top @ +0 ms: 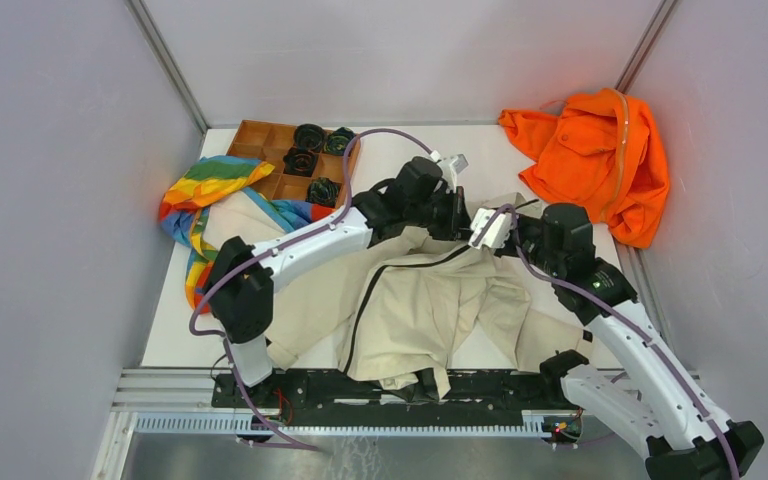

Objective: Zip up the jacket
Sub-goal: Zip the zipper on the jacket.

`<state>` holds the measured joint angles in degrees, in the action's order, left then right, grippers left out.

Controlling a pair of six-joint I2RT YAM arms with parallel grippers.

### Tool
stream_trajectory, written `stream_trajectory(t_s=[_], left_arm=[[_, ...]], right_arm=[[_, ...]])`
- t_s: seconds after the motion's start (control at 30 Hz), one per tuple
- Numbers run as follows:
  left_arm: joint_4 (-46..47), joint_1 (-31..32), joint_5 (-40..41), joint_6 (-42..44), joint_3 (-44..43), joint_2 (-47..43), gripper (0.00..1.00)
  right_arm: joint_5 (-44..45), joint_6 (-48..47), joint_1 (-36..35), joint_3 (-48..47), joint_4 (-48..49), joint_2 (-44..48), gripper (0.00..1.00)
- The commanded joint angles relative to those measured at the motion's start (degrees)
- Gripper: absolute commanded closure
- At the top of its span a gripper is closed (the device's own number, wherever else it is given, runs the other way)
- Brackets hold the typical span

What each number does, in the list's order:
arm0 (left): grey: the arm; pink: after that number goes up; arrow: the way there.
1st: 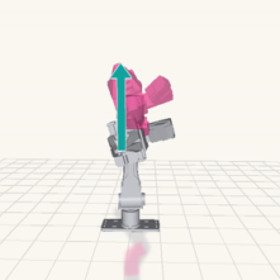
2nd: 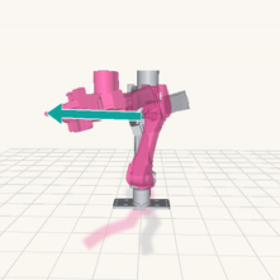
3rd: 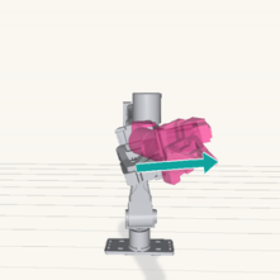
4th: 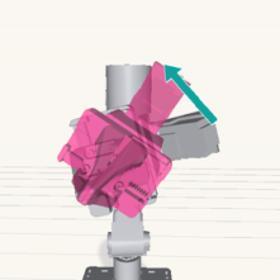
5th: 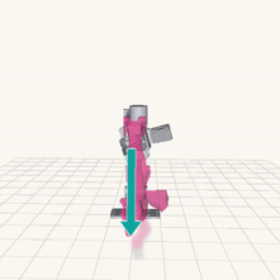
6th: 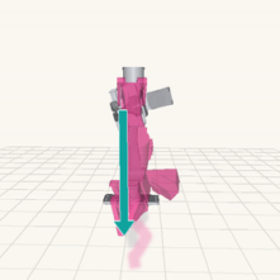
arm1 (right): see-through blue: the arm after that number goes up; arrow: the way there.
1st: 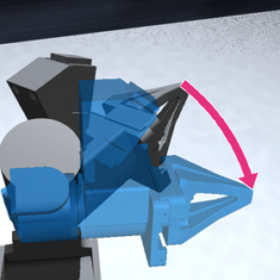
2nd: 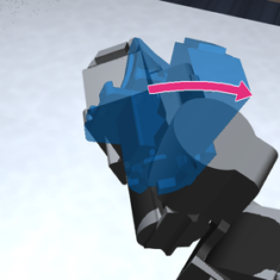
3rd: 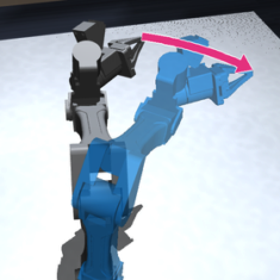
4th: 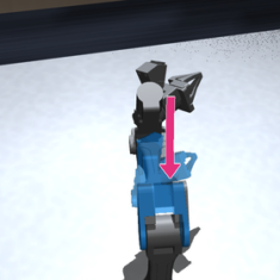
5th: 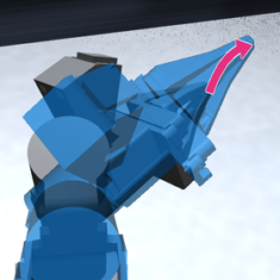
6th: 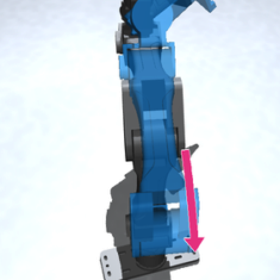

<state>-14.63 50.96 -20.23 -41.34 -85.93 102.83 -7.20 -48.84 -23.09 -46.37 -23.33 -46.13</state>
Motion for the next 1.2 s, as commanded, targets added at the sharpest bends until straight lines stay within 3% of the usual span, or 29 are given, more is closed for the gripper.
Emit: stream_trajectory(t_s=[0.0,0.2,0.43,0.5,0.6,0.67,0.8,0.97,1.07,1.17], left_arm=[[-5.6,-0.9,-5.2,5.0,1.7,0.3,0.98],[-7.1,-2.6,-6.4,8.1,2.7,-1.7,0.91],[-8.6,-3.4,-9.4,9.9,3.5,-1.9,0.98],[-8.7,-3.4,-10.1,10.0,3.7,-1.8,0.98],[-7.4,-3.6,-11.1,9.3,2.8,-1.5,0.98],[-6.1,-3.6,-12.3,8.4,1.5,-0.8,0.98],[-1.3,-3.6,-15.9,5.2,0.2,0.5,0.98],[0.3,-3.6,-18.2,4.3,0.7,1.3,0.98],[-3.0,-3.7,-20.1,6.2,1.4,2.2,0.98],[-5.9,-4.1,-20.5,8.2,2.0,2.8,0.98]], right_arm=[[11.4,-7.6,0.8,-7.1,2.9,-0.7,1.00],[13.2,-7.6,0.9,-11.1,0.0,-2.7,1.00],[11.3,-5.5,2.2,-16.3,-4.1,-6.0,1.00],[7.6,-3.1,2.6,-18.8,-8.9,-7.8,1.00],[-13.1,1.1,1.9,-20.2,-20.8,-9.0,1.00],[-19.0,4.8,-0.2,-17.6,-21.9,-7.8,1.00],[-14.1,7.3,-1.9,-15.3,-20.4,-8.0,1.00],[5.2,4.6,-0.6,-20.4,-15.3,-11.9,1.00],[3.2,0.6,10.7,-33.1,-17.6,-20.0,1.00],[1.9,-1.4,17.2,-43.9,-23.5,-27.0,1.00]])
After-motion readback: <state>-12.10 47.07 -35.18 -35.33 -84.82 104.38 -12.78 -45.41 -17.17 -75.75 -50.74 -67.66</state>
